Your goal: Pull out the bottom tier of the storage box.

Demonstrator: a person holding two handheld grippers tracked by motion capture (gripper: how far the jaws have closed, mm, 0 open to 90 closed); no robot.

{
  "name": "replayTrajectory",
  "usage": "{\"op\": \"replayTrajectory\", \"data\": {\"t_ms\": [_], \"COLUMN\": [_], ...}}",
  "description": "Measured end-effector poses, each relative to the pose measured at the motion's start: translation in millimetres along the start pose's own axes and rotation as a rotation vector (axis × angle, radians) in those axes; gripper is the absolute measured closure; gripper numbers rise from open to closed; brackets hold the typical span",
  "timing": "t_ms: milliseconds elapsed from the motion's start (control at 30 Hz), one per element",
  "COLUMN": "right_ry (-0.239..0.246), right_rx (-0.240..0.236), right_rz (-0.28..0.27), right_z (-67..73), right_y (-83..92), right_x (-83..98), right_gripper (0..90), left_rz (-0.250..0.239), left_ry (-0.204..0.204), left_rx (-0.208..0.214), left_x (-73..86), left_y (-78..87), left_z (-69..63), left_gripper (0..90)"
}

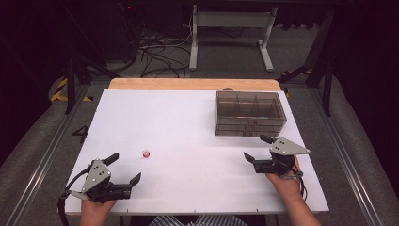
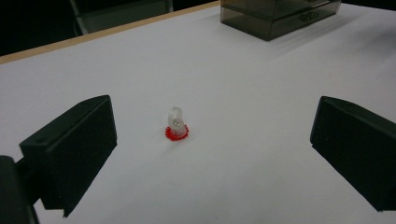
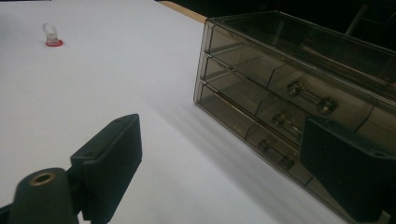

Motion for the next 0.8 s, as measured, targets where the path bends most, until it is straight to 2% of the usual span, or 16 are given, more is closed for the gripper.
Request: {"op": "replayTrajectory", "data": {"t_ms": [467, 700, 800], "right_ry": [0.031, 0.085, 0.089], "right_rx": [0.004, 0.017, 0.015], "right_rz": [0.006, 0.039, 0.041], "right_z": [-2.7, -1.1, -1.2], "right_y": [-12.0, -16.9, -18.2], "right_x": [-7.2, -10.0, -10.5], "right_gripper": [14.7, 15.4, 15.4], "left_rz": [0.006, 0.009, 0.008], "left_ry": [-0.001, 0.0, 0.0], "left_rx": [0.0, -0.001, -0.001], "left_x": [0.3, 0.8, 0.6], "left_y": [-0.5, -1.4, -1.0], "left_z": [-0.1, 0.0, -0.2], "left_gripper": [1.3, 1.3, 1.3]}}
Point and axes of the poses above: each handheld gripper's, and its own axes: y roughly backward along the jaws, x roughly out of its underside, z roughly to its left, the point moved 6 cm from there along -y, roughly forward along the jaws, and after that the axes turned 1 degree about x, right-handed, at the moved point
